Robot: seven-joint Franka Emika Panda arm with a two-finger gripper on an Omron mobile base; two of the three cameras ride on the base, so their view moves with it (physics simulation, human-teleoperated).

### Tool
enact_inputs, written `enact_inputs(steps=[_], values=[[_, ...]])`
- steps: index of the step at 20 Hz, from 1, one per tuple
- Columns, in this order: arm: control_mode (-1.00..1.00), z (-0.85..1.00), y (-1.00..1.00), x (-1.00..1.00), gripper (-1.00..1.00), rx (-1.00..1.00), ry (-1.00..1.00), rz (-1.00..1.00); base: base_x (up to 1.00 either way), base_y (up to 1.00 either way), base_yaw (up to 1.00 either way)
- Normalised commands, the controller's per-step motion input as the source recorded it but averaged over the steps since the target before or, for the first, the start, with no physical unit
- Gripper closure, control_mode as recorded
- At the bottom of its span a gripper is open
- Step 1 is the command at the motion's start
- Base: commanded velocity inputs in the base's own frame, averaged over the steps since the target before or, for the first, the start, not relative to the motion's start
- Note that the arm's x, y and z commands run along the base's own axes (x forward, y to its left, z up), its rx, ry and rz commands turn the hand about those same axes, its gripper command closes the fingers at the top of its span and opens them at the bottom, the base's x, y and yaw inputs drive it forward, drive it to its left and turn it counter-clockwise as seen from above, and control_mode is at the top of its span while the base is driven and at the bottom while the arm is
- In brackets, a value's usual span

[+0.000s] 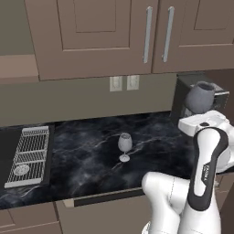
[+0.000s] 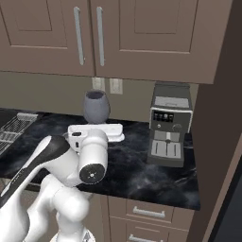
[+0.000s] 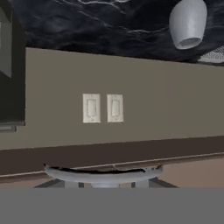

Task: Retrieve the wine glasses from the counter and place one next to each plate.

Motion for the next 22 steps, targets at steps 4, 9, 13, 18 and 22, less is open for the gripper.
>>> enact_inputs(steps=[4,9,13,18,22], values=[[-1.00,0.68,0.08,-0.71,1.00,0.00,0.00,0.00,0.00,0.00,0.00],[-1.00,0.28,0.42,-0.49,1.00,-0.02,0.00,0.00,0.00,0.00,0.00],[1.00,0.00,0.00,0.00,1.00,0.00,0.00,0.00,-0.91,0.99,0.00],[1.00,0.00,0.00,0.00,1.00,0.00,0.00,0.00,-0.77,1.00,0.05],[1.00,0.00,0.00,0.00,1.00,0.00,0.00,0.00,-0.50,1.00,0.29]])
